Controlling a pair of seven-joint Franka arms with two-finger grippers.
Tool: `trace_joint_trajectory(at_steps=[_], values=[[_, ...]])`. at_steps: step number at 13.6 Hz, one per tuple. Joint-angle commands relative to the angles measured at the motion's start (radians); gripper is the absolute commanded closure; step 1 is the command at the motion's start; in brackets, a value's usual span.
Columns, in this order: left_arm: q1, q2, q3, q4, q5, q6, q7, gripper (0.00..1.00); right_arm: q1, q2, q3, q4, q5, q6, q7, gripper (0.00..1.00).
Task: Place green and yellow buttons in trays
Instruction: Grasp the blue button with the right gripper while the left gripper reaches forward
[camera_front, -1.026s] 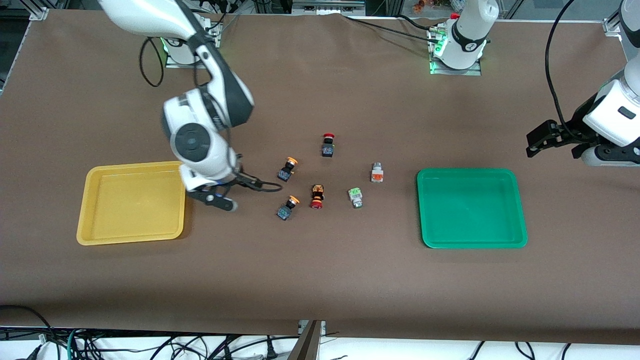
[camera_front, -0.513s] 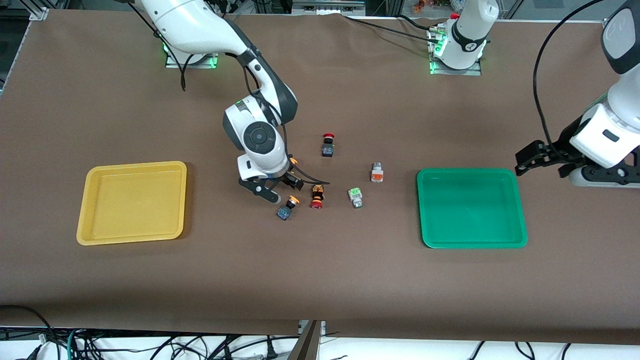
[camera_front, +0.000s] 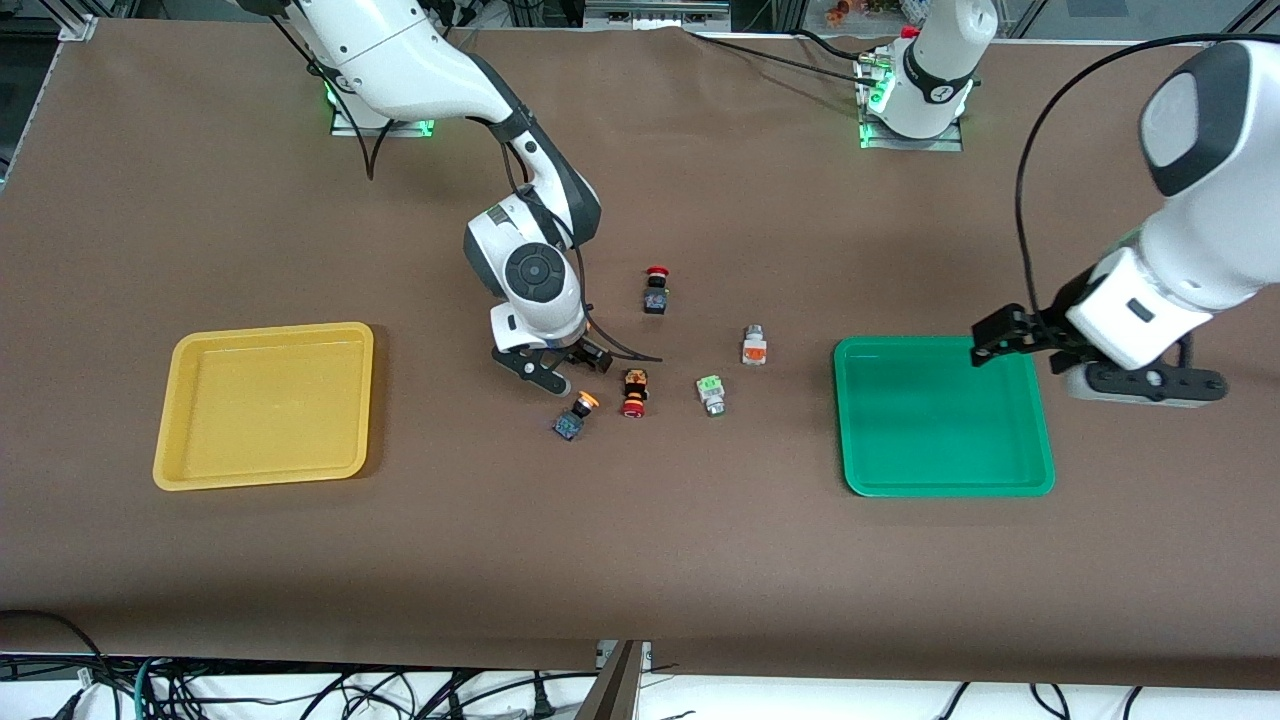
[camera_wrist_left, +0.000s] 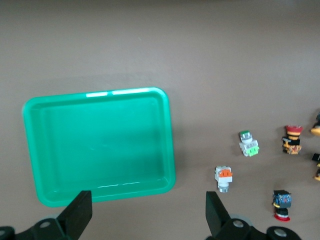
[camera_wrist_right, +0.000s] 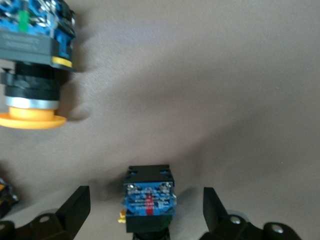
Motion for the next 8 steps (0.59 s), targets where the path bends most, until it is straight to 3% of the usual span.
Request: trace_joint_trajectory(at_steps=[1, 2, 5, 8], values=[[-0.011, 0.111, 0.005, 0.036, 0.010, -0.004, 0.005, 0.00, 0.009, -0.050, 0.001, -0.053, 0.013, 0.009, 0.004, 0.75], [0.004, 0.121, 0.005, 0.042, 0.017, -0.002, 0.046, 0.00, 0.007, -0.052, 0.001, -0.052, 0.013, 0.008, 0.001, 1.00], [-0.008, 0.121, 0.004, 0.043, 0.100, 0.000, 0.189, 0.00, 0.007, -0.058, -0.002, -0.042, 0.013, 0.008, -0.010, 1.00], [0.001, 0.127, 0.003, 0.042, -0.017, -0.002, 0.045, 0.00, -0.002, -0.112, -0.048, -0.042, 0.013, -0.009, -0.088, 1.00]])
